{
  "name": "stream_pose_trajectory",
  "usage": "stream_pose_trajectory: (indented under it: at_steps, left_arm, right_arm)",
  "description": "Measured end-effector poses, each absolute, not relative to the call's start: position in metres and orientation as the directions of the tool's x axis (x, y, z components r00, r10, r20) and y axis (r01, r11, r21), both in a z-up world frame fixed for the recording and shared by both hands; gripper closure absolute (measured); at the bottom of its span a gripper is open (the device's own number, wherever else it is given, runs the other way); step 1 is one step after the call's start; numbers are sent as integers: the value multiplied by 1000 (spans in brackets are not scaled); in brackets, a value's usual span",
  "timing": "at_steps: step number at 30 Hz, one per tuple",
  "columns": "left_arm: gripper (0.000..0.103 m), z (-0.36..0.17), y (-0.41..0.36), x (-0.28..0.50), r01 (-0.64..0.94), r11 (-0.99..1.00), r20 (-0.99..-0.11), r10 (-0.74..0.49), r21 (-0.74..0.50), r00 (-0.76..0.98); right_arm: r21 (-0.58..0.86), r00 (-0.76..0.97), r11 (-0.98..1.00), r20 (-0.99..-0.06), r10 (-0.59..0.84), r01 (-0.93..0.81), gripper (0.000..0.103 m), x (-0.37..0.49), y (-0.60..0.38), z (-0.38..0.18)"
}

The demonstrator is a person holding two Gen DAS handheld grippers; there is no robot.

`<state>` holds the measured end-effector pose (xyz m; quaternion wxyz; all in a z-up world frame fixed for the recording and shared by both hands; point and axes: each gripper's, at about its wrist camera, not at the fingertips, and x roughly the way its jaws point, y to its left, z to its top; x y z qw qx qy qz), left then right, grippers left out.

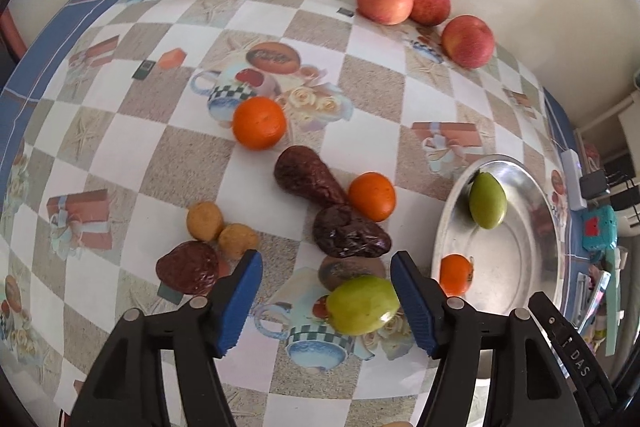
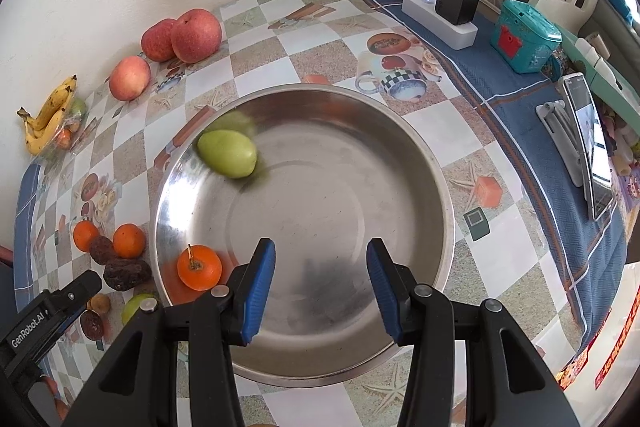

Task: Organize fruits
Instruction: 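Carry both fruits over the steel bowl and open both tools to drop them, then move the right tool to the second green pear while the left tool approaches a dried date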

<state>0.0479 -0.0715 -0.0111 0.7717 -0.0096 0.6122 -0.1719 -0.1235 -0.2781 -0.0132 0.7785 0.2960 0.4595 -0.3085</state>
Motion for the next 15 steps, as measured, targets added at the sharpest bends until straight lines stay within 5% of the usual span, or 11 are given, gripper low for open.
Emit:
stream_pose_trajectory:
  at_steps: [5, 9, 11, 15]
  left_arm:
    - [29, -13, -68, 50, 238, 950, -948, -250, -201, 197]
    - [0, -17, -64, 52, 215, 963, -954, -211, -165, 215]
    - [0, -18, -61, 53, 208, 969, -956, -180, -132, 231]
    - [0, -21, -59, 54, 205, 976, -962, -129, -79, 242]
  right_arm:
    - [176, 382, 639, -902, -199, 749, 54, -121, -277, -15]
    - [174, 378, 640, -905, -195, 748, 54, -121, -277, -16]
    - [171, 375, 641, -906, -196, 748, 52, -120, -277, -17]
    - [163, 377, 644, -902, -209, 747, 9, -120, -277, -18]
